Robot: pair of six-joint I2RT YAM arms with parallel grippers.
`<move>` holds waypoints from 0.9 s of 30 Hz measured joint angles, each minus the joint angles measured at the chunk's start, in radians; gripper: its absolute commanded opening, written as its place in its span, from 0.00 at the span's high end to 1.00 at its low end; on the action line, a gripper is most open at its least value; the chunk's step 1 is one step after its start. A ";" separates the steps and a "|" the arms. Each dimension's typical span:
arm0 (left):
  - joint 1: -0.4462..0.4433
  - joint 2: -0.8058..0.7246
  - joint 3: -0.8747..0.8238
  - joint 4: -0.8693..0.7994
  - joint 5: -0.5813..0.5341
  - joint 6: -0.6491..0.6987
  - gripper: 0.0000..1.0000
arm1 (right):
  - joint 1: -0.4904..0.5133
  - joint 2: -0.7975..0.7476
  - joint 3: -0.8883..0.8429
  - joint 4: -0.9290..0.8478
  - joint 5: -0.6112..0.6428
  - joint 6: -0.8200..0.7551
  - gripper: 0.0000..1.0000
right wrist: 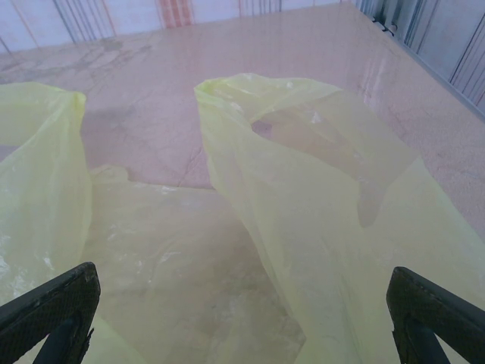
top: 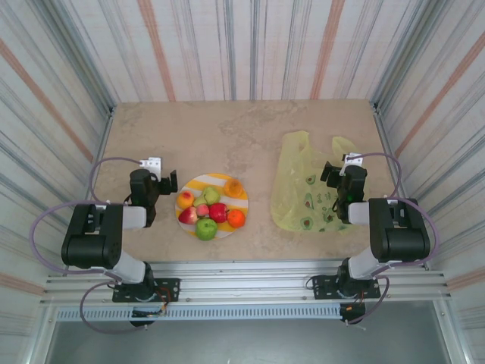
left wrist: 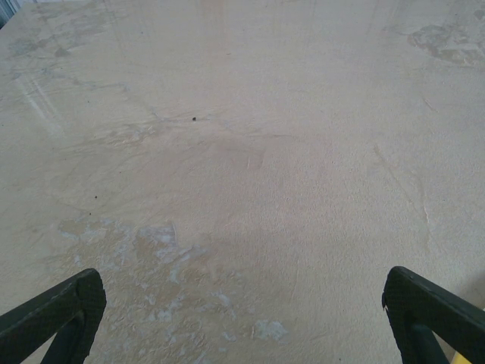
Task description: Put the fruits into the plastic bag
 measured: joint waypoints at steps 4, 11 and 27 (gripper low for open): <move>0.000 0.000 0.000 0.000 0.000 0.000 0.01 | 0.000 0.000 0.000 0.000 0.000 0.000 0.01; 0.000 0.000 0.000 0.000 0.000 0.000 0.01 | 0.000 0.000 0.000 0.000 0.000 0.000 0.01; 0.013 -0.129 0.008 -0.112 -0.010 -0.012 0.01 | 0.011 -0.092 0.011 -0.131 0.052 0.000 0.01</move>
